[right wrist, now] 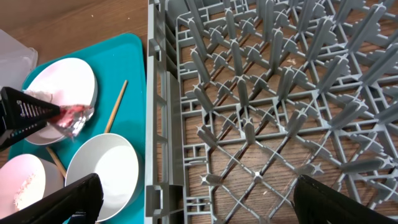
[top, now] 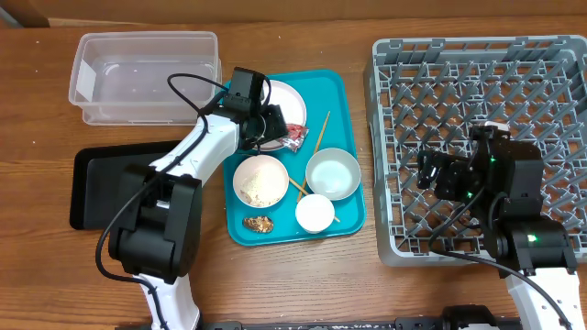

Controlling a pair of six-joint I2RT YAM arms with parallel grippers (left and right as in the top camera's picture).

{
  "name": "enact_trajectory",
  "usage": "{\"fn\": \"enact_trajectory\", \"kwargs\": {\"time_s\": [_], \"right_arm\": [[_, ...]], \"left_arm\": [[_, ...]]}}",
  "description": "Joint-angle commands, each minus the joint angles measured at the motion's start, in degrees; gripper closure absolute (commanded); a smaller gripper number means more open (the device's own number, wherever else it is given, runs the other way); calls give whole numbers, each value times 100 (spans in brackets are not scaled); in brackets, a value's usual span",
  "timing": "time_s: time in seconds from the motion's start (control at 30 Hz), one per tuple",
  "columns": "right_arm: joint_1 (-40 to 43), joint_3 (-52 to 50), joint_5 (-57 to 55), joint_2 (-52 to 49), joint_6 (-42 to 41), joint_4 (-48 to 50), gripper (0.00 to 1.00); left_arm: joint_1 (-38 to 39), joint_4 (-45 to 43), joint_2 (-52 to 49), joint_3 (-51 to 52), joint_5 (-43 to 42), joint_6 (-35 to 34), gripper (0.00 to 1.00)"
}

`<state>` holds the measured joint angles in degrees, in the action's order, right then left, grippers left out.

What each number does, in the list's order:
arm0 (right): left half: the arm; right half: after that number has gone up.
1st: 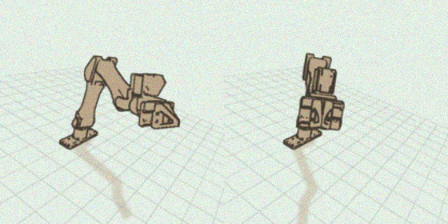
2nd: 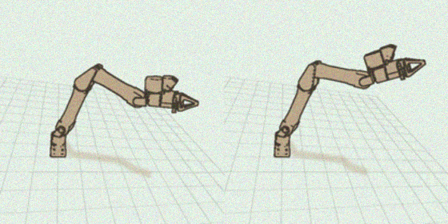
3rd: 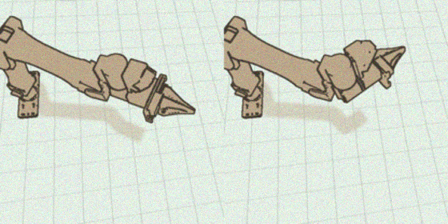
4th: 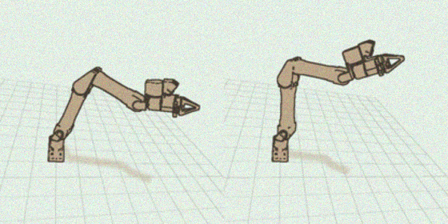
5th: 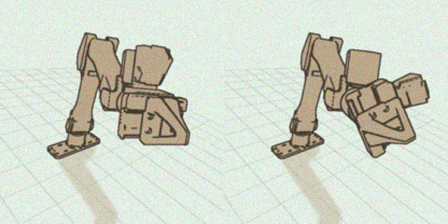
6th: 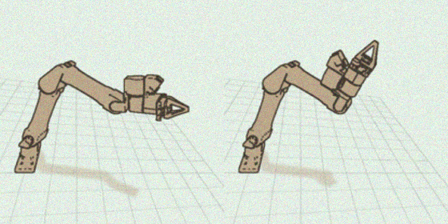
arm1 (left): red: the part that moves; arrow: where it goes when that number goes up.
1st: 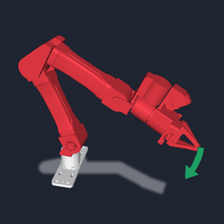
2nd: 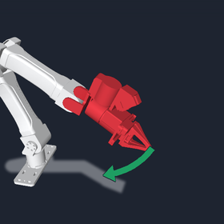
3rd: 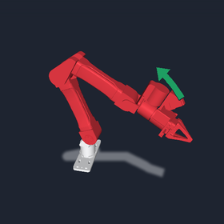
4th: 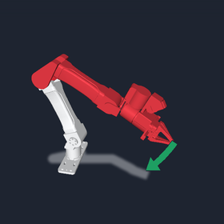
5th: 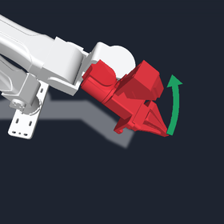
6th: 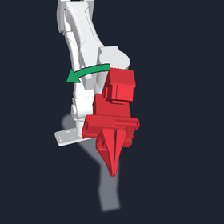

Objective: Sort waste into correct bins and load items into the dishwasher
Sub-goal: 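Reach the left gripper to the red wrapper on the white plate and grasp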

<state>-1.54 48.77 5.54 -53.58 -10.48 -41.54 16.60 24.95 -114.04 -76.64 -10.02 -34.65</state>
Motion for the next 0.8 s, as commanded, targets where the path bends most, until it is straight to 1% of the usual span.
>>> {"fn": "enact_trajectory", "kwargs": {"time_s": [0.0,0.07,0.13,0.2,0.23,0.57,0.6,0.67,0.7,0.77], "right_arm": [[-22,162,-35,13,-2,28,0],[-22,162,-33,15,-2,20,0],[-22,162,-35,15,-2,2,0],[-22,162,-35,13,-2,4,0],[-22,162,-33,15,-4,2,0],[-22,162,-35,15,-2,-39,0],[-22,162,-35,13,-2,-44,0],[-22,162,-35,15,-2,-46,0],[-22,162,-35,15,-2,-44,0],[-22,162,-35,13,-2,-48,0]], "left_arm": [[37,-63,-98,-72,164,-11,58],[37,-96,-98,-72,164,-11,67],[37,-105,-98,-72,162,-11,78],[37,-111,-98,-72,164,-11,92],[37,-127,-98,-74,164,-9,96],[26,-188,-70,-125,111,37,96],[26,-186,-70,-125,50,33,95],[26,-186,-70,-125,-122,31,63],[26,-186,-70,-125,-170,28,51],[31,-188,-70,-125,-160,-11,39]]}}
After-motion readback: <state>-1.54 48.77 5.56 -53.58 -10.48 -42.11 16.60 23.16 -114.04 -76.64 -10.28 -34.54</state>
